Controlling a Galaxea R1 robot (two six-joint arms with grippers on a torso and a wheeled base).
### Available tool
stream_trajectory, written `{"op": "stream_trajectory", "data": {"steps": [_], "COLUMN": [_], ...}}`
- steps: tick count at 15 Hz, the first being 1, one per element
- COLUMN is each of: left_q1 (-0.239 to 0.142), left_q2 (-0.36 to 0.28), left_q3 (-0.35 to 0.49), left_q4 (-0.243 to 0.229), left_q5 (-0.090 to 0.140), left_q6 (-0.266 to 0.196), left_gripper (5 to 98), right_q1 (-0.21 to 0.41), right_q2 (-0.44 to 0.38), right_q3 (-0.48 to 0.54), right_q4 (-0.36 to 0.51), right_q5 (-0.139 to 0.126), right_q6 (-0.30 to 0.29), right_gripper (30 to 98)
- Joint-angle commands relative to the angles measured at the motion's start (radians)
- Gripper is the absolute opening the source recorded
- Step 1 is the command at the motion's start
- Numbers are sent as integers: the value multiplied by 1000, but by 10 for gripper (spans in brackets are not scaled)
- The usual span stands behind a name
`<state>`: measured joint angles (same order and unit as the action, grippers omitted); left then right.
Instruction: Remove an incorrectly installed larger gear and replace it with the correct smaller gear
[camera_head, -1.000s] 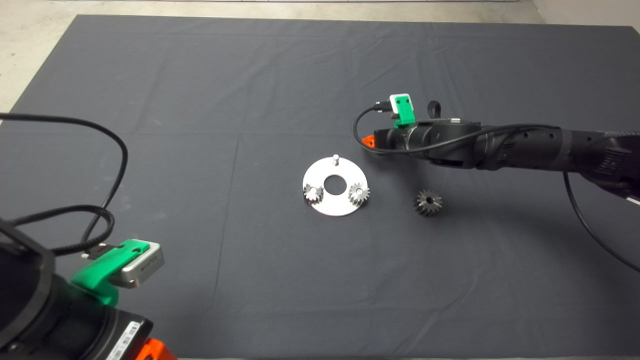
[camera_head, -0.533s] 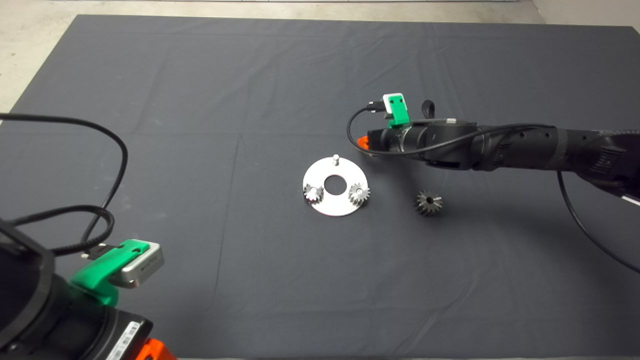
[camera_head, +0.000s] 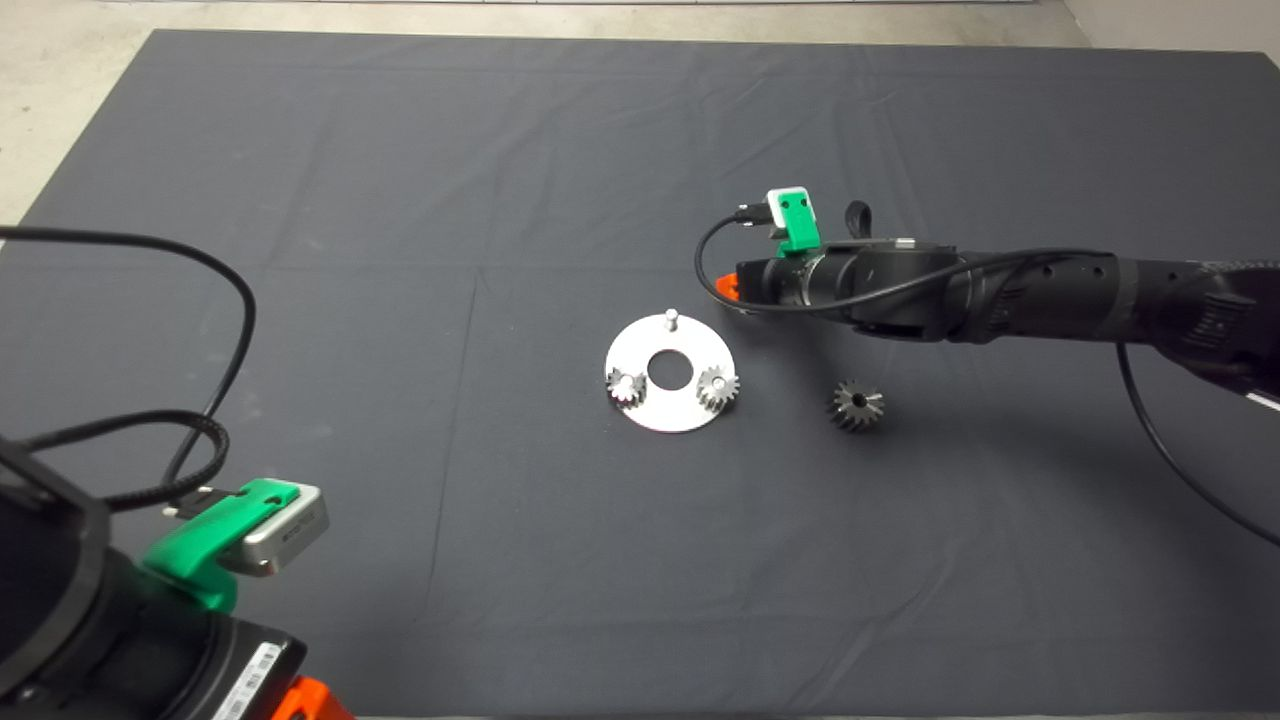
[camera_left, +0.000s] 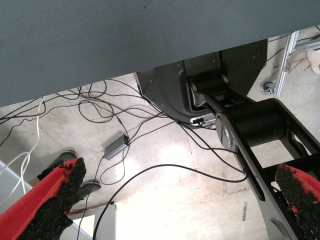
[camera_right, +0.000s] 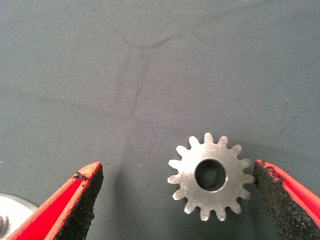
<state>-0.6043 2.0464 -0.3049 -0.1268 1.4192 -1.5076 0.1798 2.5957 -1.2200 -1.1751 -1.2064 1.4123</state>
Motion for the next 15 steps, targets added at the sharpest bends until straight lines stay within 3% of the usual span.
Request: {"op": "stream_trajectory", "data": {"steps": [1, 13, 15], "left_q1": [-6, -2, -2], "left_q2": [-4, -4, -4], "left_q3": [17, 17, 17], "left_q4": [-7, -8, -8], "left_q5": [1, 1, 1], "left_q6": [-5, -5, -5], "left_gripper": [977, 977, 977], "right_q1": [15, -10, -9], "right_q2": [-6, -9, -12], "right_q3": [7, -36, -33], "right_q4": [-17, -23, -43], "right_q5": [-1, -4, -4], "right_q6": [5, 4, 3], "right_gripper": [797, 797, 755]}}
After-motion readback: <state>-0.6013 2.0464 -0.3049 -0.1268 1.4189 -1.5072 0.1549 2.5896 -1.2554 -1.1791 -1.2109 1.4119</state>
